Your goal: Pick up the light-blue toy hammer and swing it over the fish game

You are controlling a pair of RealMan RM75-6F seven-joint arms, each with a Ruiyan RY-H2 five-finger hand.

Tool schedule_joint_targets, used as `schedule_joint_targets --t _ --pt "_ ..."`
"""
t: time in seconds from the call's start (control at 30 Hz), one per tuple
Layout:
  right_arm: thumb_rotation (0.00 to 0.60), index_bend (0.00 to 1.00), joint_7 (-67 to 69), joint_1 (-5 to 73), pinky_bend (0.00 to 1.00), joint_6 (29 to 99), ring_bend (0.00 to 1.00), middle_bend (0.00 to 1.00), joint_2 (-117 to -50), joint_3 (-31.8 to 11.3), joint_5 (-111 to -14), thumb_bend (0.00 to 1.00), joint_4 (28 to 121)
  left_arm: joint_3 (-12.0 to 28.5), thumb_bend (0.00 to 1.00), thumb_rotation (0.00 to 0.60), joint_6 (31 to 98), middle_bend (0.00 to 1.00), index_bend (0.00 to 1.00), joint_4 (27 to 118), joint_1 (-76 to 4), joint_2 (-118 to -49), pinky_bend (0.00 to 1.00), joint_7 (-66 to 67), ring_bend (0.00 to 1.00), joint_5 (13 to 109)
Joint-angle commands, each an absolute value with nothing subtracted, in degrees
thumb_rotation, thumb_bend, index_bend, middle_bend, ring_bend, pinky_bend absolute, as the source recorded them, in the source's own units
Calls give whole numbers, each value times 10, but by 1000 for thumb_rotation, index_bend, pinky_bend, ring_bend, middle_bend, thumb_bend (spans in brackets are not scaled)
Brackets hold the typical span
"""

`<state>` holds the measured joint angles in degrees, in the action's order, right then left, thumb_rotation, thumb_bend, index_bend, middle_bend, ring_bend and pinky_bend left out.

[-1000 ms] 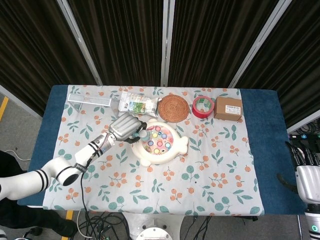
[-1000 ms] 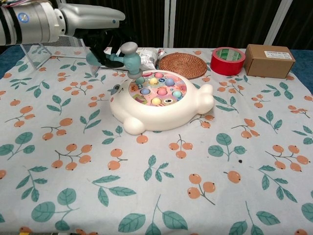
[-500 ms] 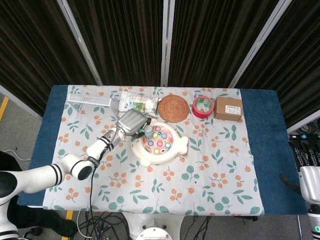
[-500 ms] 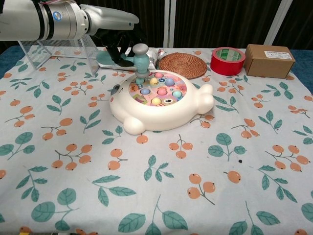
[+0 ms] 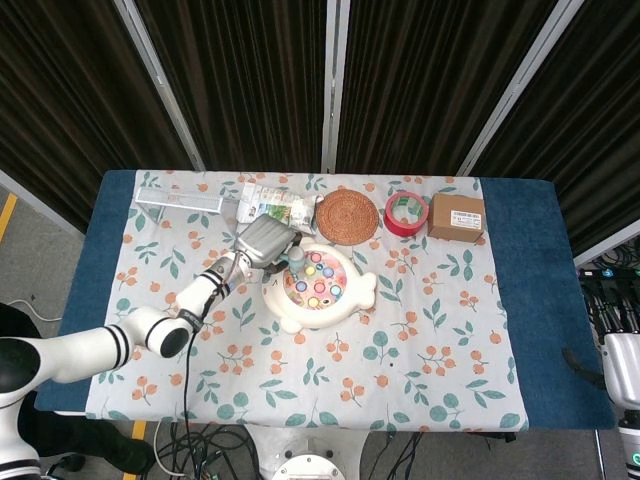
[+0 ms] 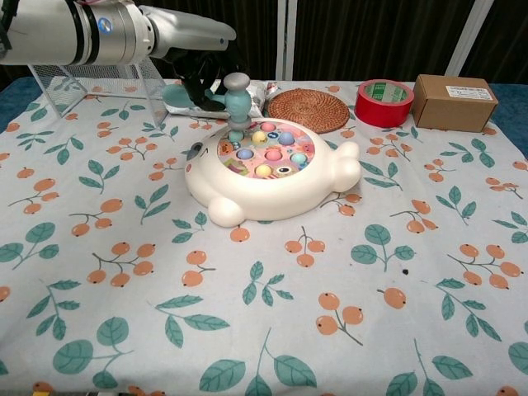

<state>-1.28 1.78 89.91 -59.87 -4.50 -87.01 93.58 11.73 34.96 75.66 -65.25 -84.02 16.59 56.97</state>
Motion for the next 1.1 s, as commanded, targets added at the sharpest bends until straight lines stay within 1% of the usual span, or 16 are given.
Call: schedule_joint_targets --t 0.03,0.3,0.43,0.63,0.77,0.9,0.97,1.1 --pt "600 44 -12 17 117 900 46 191 -599 -45 -870 120 936 114 607 600 350 615 610 756 -655 -840 622 167 522 566" --pt "600 44 -14 16 117 898 46 192 -599 -44 -869 120 937 93 607 600 334 615 610 723 -667 -868 622 181 522 547" --pt "600 44 -15 14 117 902 46 191 -599 -45 -870 120 938 98 608 600 347 615 610 735 -664 -859 622 174 522 547" --pt "600 44 -10 14 117 905 46 192 -598 -47 -873 120 935 109 607 600 406 615 610 805 -622 -804 624 132 522 577" --pt "600 44 -5 16 117 903 46 192 -599 -46 -877 120 931 97 607 600 463 610 606 833 -569 -784 622 80 520 627" --pt "600 44 -1 17 117 900 46 192 -599 -45 -880 120 928 69 601 600 519 597 590 812 -519 -799 601 32 515 685" --pt "600 44 1 18 117 899 46 192 -600 -44 -881 120 927 54 599 600 538 590 579 788 -498 -812 566 4 512 710" --pt "600 44 0 19 117 897 46 192 -601 -43 -882 120 928 35 588 600 555 580 563 740 -470 -839 539 -50 497 744"
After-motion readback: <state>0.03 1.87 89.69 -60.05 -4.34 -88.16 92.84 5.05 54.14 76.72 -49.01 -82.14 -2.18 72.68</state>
